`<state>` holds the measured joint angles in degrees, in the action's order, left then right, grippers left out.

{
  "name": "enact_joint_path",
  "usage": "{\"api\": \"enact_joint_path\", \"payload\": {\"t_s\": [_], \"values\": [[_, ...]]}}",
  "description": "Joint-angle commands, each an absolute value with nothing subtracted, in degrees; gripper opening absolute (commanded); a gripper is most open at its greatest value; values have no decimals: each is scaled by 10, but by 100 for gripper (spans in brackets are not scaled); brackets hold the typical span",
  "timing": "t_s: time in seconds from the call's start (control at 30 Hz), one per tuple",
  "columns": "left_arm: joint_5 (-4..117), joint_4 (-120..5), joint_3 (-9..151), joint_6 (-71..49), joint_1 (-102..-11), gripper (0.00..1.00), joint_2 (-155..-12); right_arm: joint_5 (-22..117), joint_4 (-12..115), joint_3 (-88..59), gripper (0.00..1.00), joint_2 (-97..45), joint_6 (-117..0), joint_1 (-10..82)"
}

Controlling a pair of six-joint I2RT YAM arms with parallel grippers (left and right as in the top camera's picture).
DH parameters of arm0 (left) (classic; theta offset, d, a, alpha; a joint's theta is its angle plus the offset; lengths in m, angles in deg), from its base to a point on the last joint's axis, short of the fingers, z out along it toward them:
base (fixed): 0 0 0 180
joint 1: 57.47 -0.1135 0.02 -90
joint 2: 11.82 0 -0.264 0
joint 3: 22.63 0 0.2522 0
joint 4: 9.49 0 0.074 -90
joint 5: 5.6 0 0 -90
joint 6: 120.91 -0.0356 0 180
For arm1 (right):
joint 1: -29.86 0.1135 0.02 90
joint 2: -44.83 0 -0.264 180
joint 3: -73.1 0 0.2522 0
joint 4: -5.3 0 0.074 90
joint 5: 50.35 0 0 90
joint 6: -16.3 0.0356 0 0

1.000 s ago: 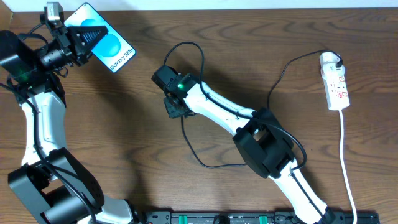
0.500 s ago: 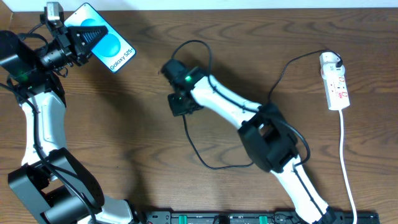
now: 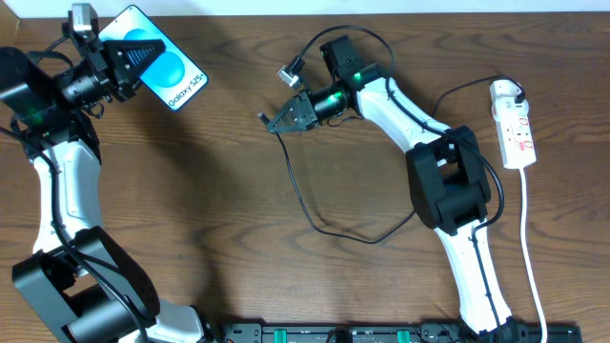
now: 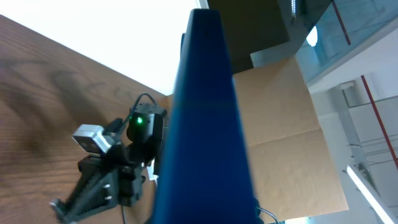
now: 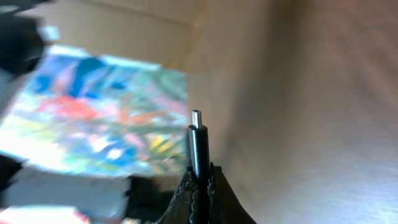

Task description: Plug charger to phone and switch on socket

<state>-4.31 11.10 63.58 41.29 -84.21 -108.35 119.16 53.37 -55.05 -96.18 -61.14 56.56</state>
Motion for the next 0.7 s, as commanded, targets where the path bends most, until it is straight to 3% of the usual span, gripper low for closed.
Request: {"api": "enact_joint_path", "payload": {"t_s": [0.0,0.67], "values": [[-56,115,641,418,-845,7,-1073,1292,533,-558,1,-960,-626,577],[-26,115,641,409,-845,7,-1073,1292,531,-558,1,-838,-613,611]]}}
